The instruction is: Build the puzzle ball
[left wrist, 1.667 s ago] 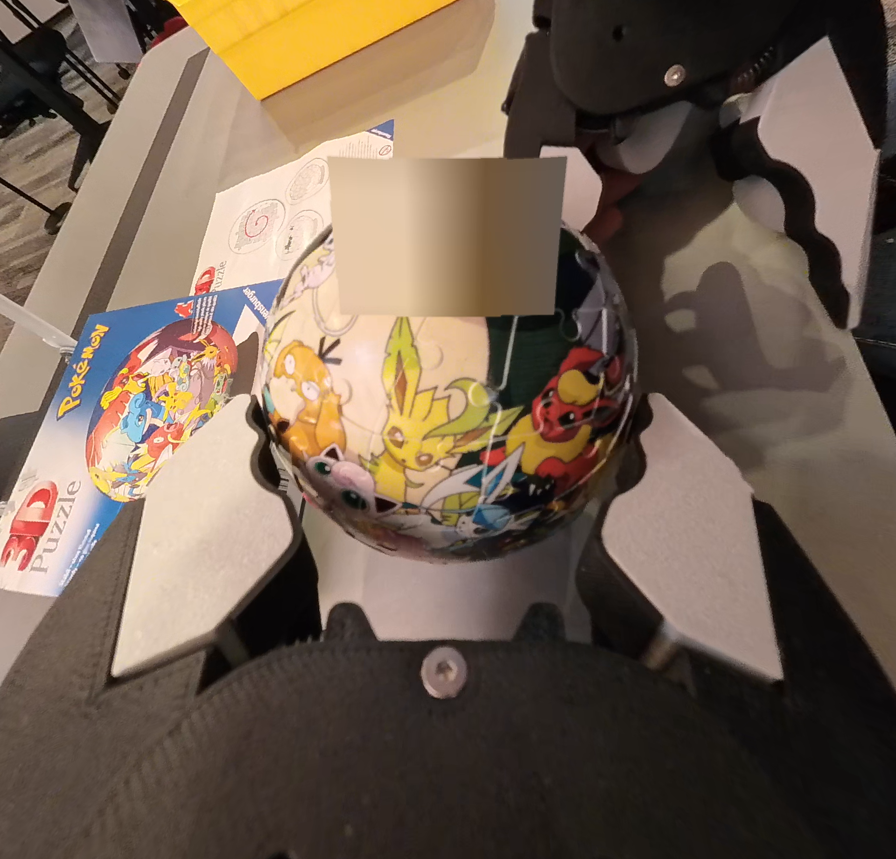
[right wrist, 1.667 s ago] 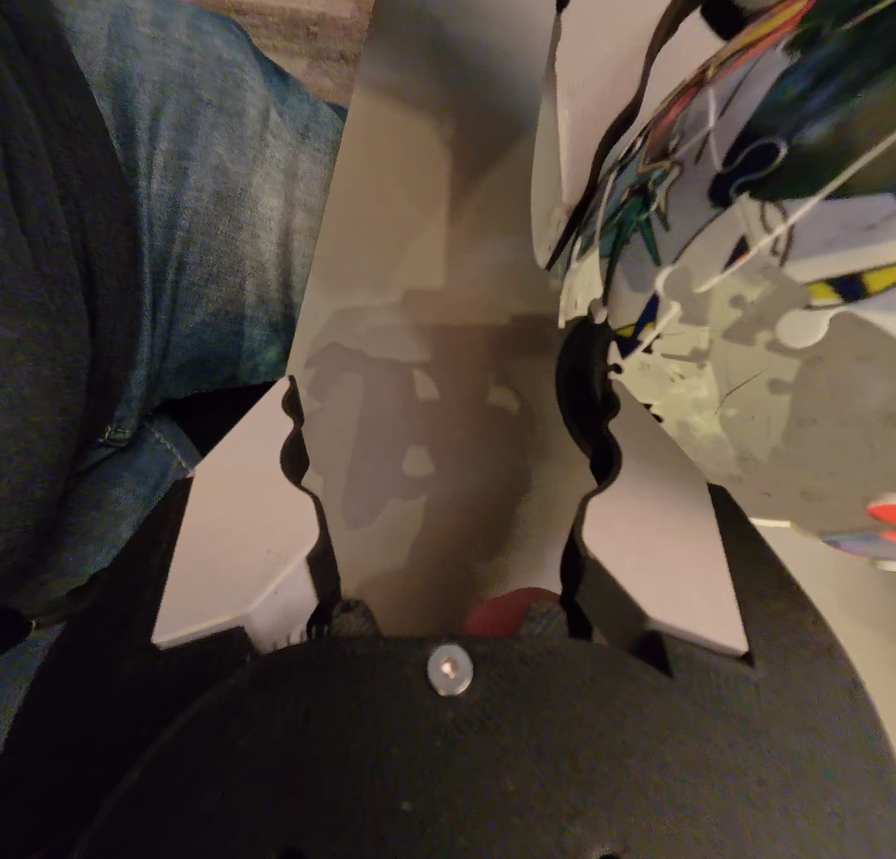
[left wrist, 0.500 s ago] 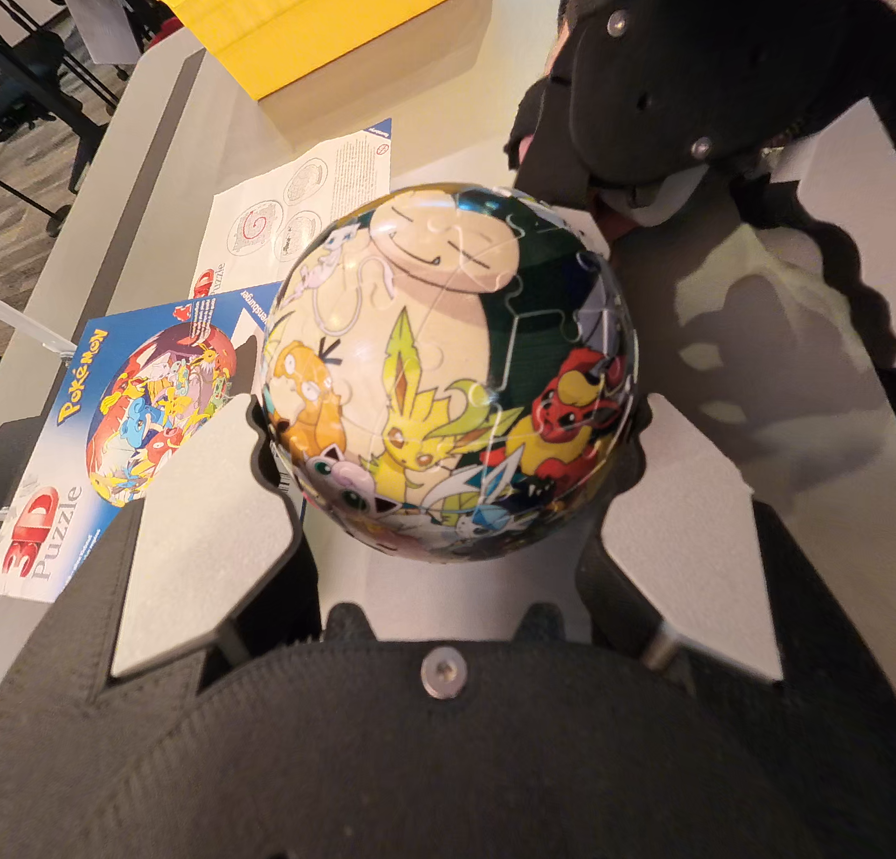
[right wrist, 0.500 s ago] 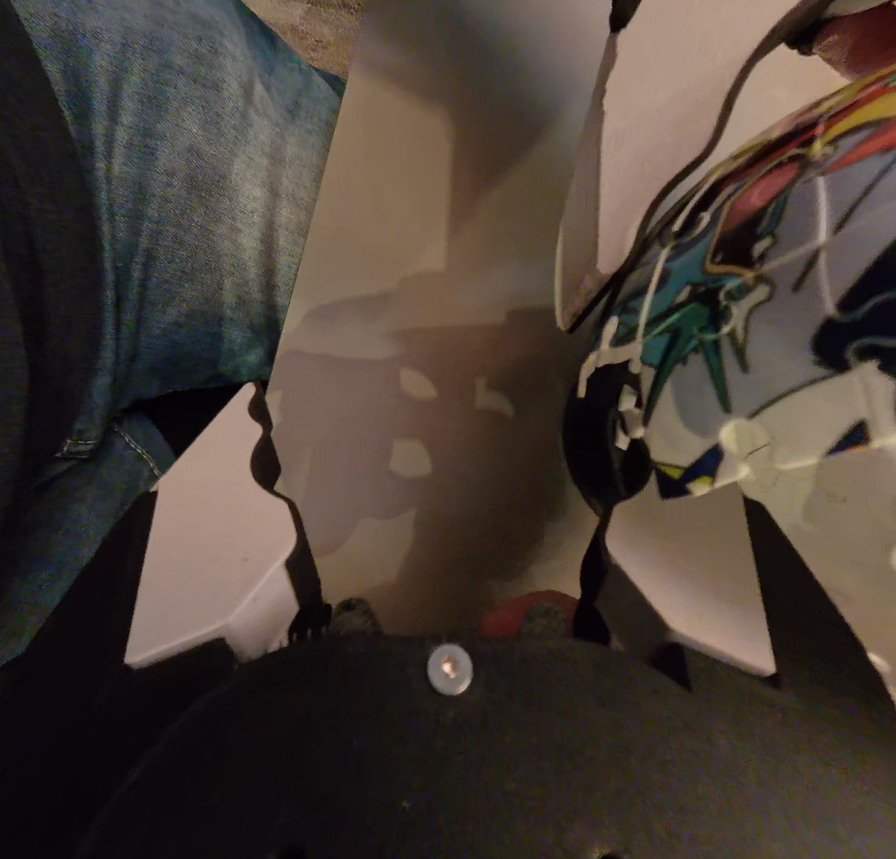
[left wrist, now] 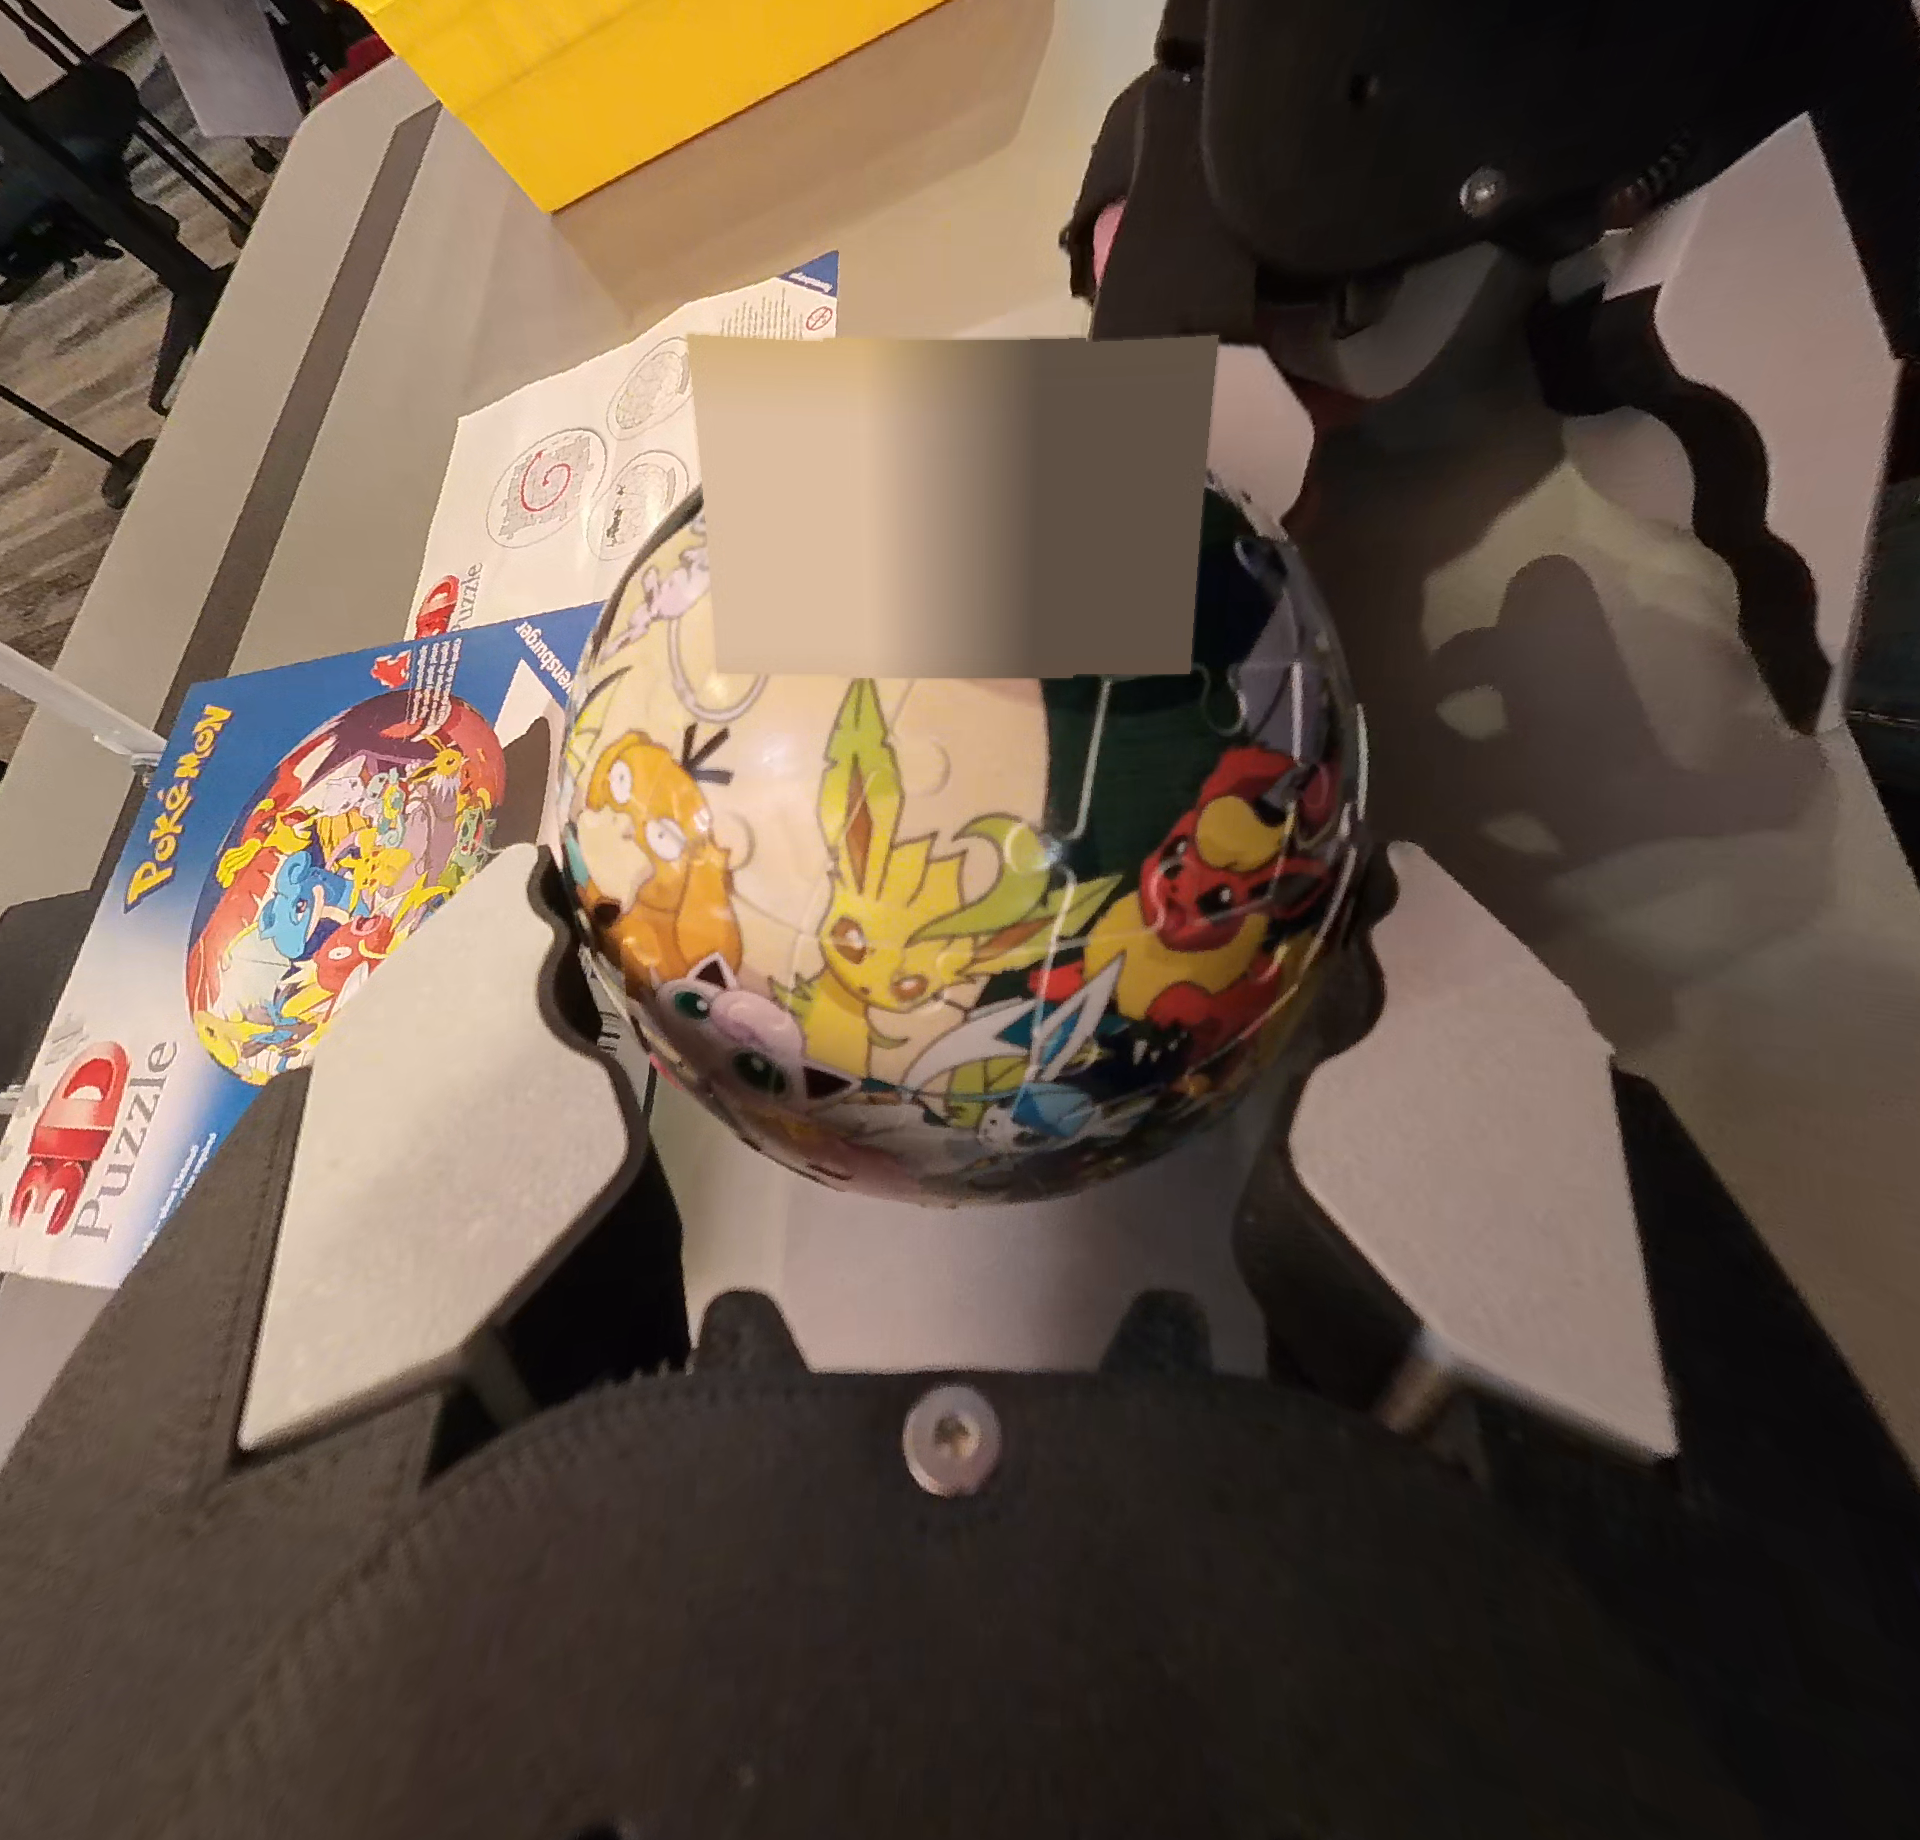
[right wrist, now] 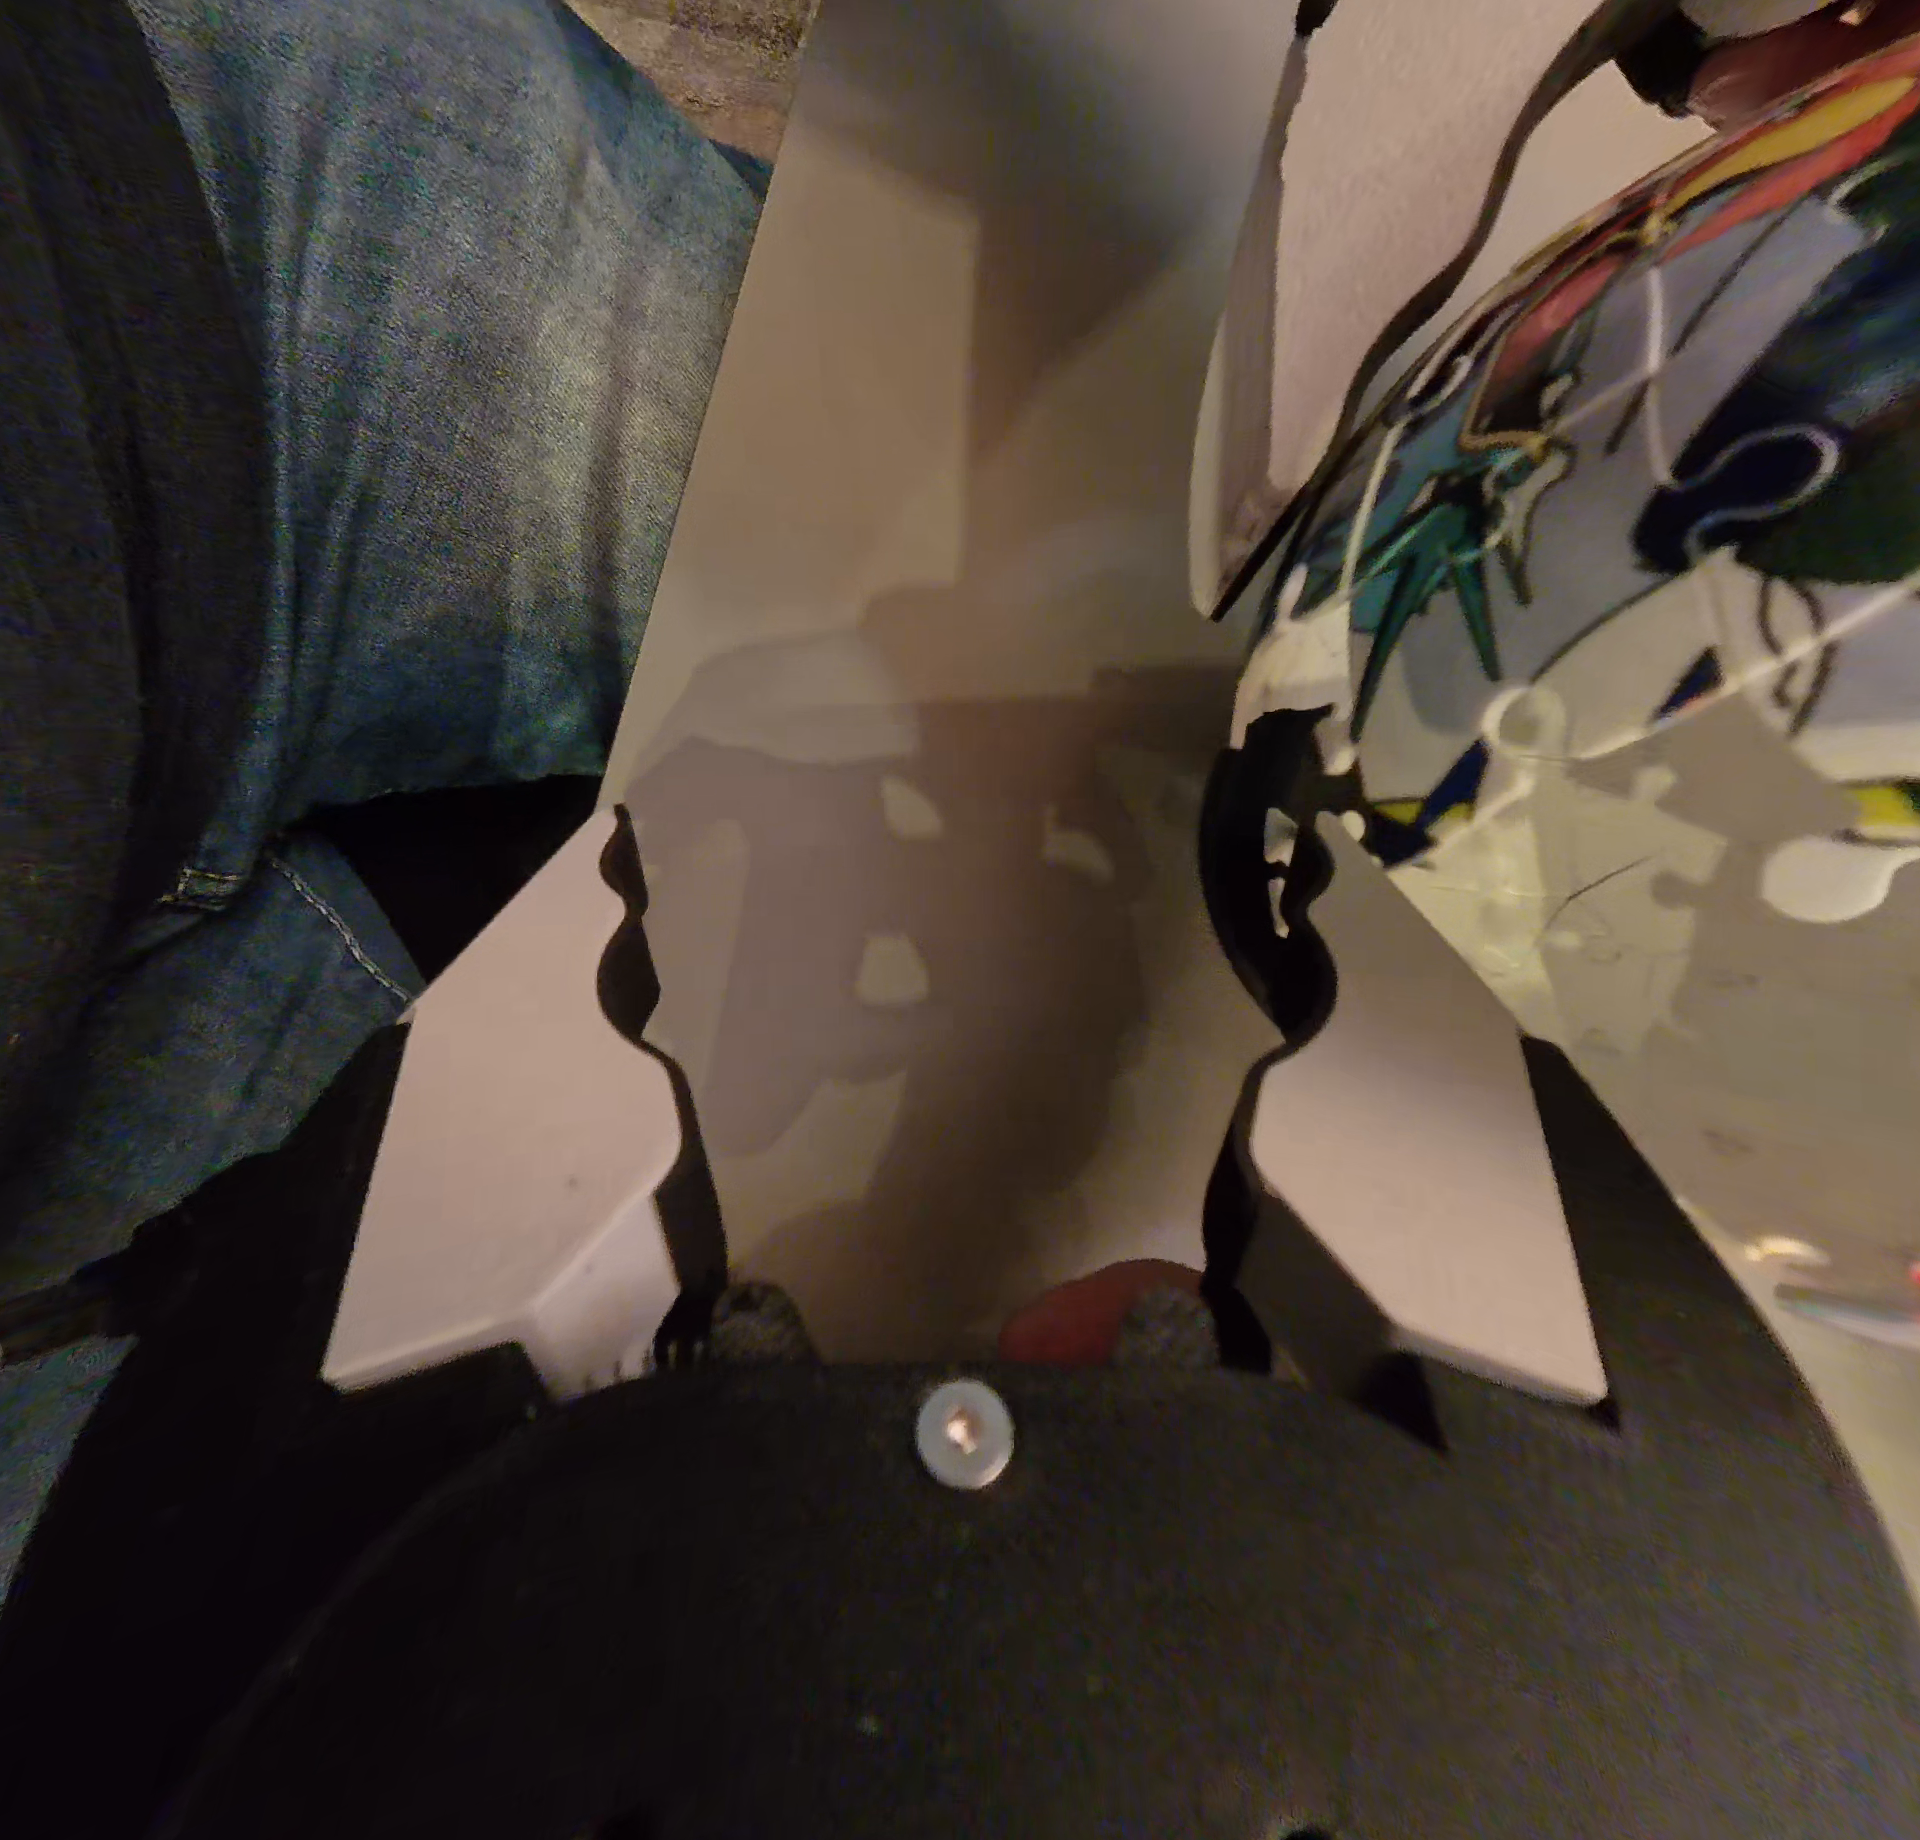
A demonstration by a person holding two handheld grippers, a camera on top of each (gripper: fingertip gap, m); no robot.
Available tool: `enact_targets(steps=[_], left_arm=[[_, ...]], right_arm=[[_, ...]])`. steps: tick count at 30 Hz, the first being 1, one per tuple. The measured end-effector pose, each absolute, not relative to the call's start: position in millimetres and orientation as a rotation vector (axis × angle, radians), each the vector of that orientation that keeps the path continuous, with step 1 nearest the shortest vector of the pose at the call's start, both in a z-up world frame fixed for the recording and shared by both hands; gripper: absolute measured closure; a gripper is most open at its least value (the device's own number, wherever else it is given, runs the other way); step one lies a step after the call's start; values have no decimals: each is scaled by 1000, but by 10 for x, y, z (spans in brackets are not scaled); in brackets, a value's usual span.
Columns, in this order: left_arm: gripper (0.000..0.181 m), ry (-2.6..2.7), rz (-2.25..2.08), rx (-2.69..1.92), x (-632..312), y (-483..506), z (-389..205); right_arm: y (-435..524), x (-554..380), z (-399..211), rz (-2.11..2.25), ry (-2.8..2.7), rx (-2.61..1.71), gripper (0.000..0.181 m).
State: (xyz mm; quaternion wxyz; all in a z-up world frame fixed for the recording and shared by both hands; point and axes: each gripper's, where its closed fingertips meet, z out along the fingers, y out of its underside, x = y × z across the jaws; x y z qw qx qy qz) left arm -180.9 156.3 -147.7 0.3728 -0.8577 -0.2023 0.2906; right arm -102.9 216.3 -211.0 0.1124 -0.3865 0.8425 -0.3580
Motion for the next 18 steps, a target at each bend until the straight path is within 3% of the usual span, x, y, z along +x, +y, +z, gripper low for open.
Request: enact_targets(steps=[18], left_arm=[[46, -520, 751, -2201, -1813, 1565, -1479]], right_arm=[[2323, -1184, -2045, -1068, 2542, -893, 66]])
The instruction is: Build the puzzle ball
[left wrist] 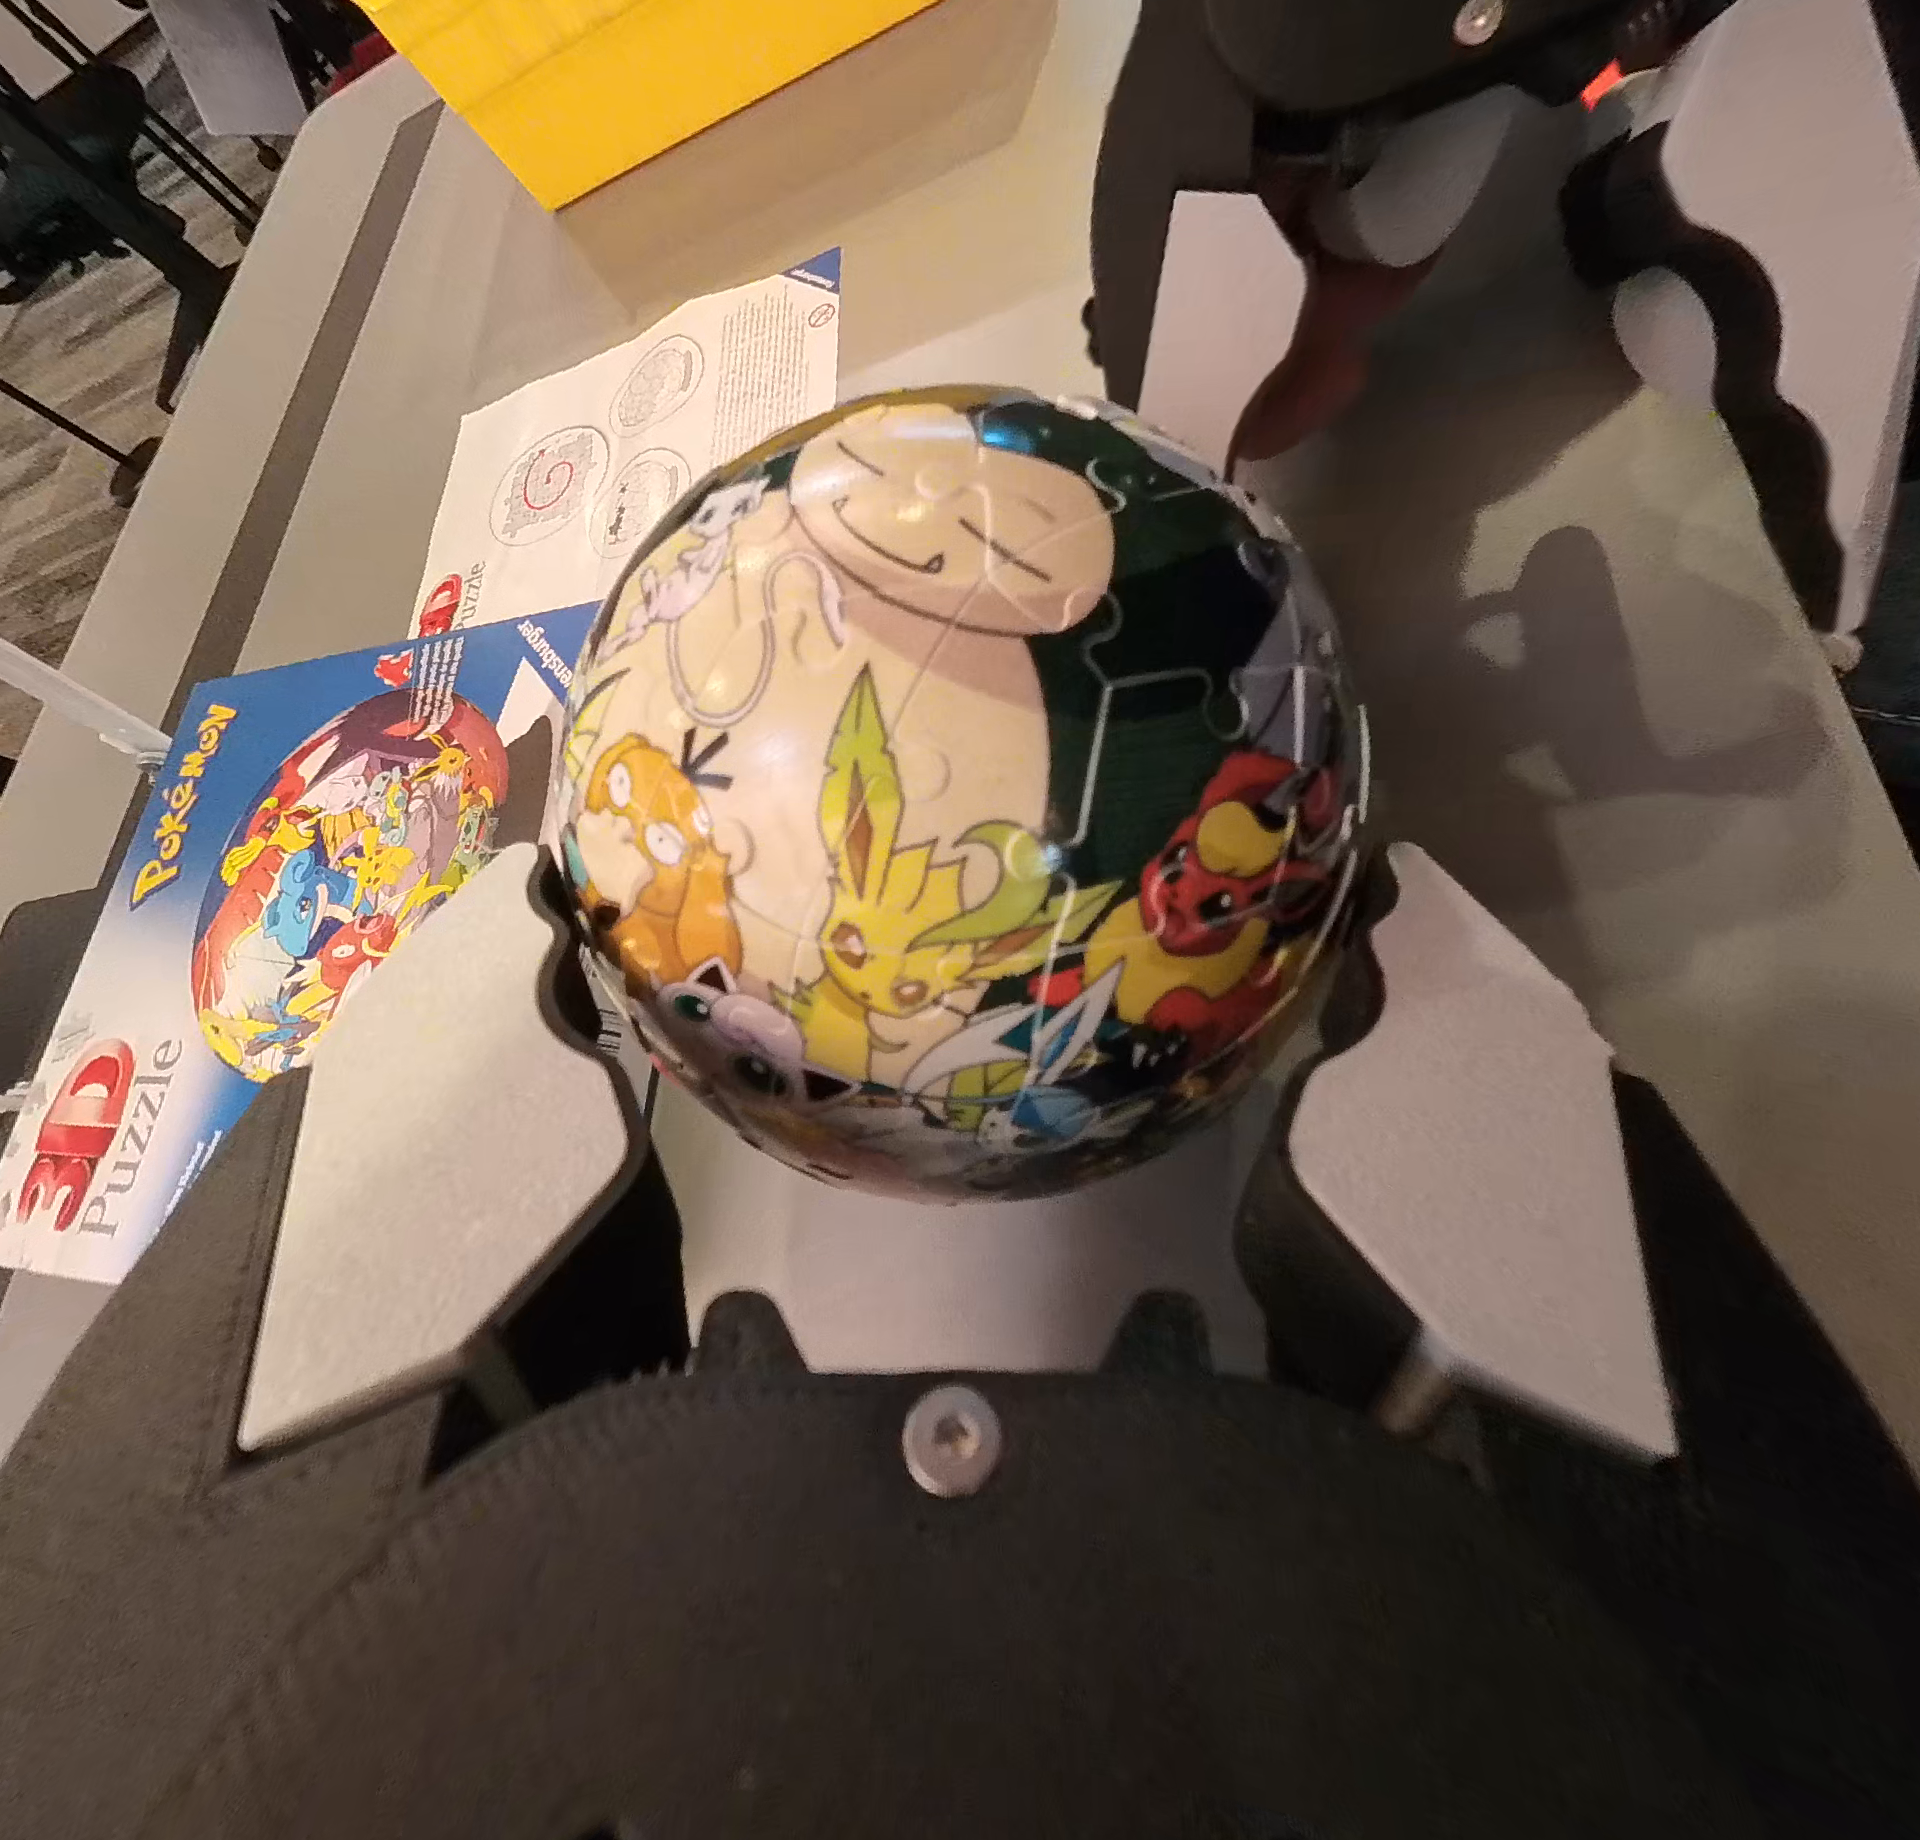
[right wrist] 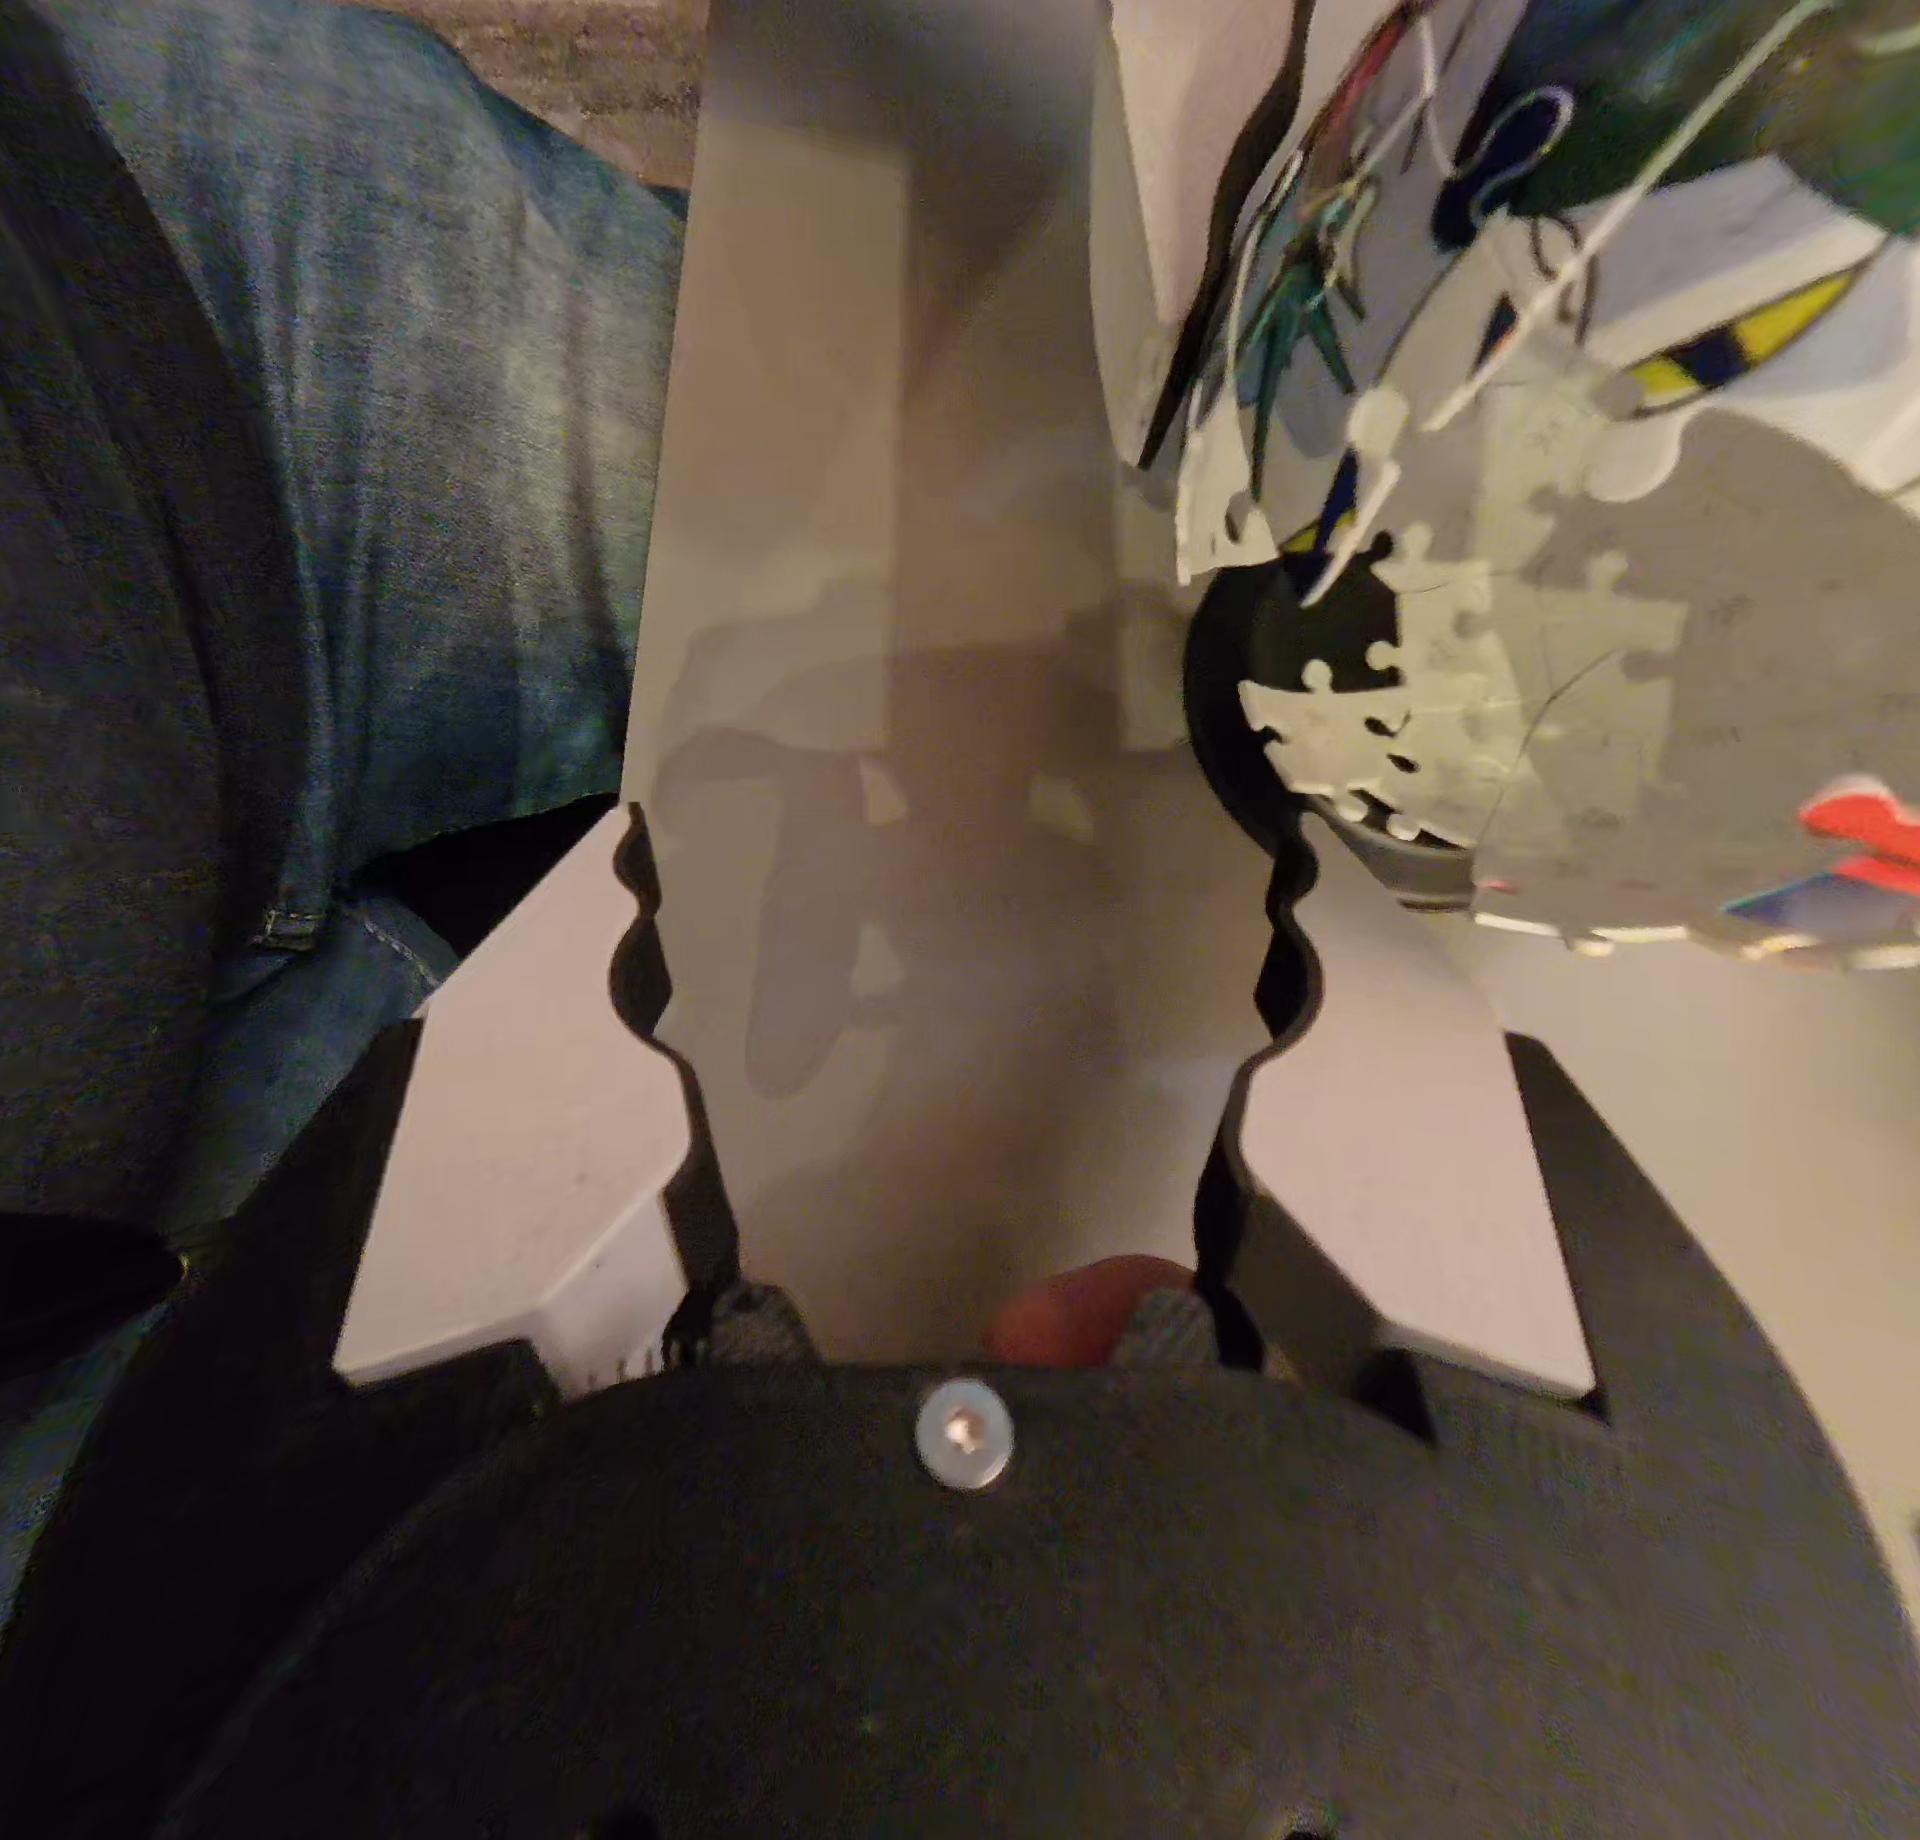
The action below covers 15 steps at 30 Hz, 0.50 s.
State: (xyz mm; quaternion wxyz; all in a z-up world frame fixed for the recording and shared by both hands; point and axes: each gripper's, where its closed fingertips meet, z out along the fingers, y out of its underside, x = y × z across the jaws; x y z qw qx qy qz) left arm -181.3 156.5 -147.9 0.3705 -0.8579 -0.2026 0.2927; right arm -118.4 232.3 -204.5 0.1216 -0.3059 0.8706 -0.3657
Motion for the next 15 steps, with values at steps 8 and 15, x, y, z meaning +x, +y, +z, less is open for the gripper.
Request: enact_targets(steps=[8, 15], left_arm=[[46, -522, 755, -2202, -1811, 1565, -1479], [46, -523, 759, -2200, -1810, 1570, -1477]], right_arm=[[2257, -1170, -2000, -1144, 2545, -849, 73], [2142, -1156, -2065, -1147, 2560, -820, 69]])
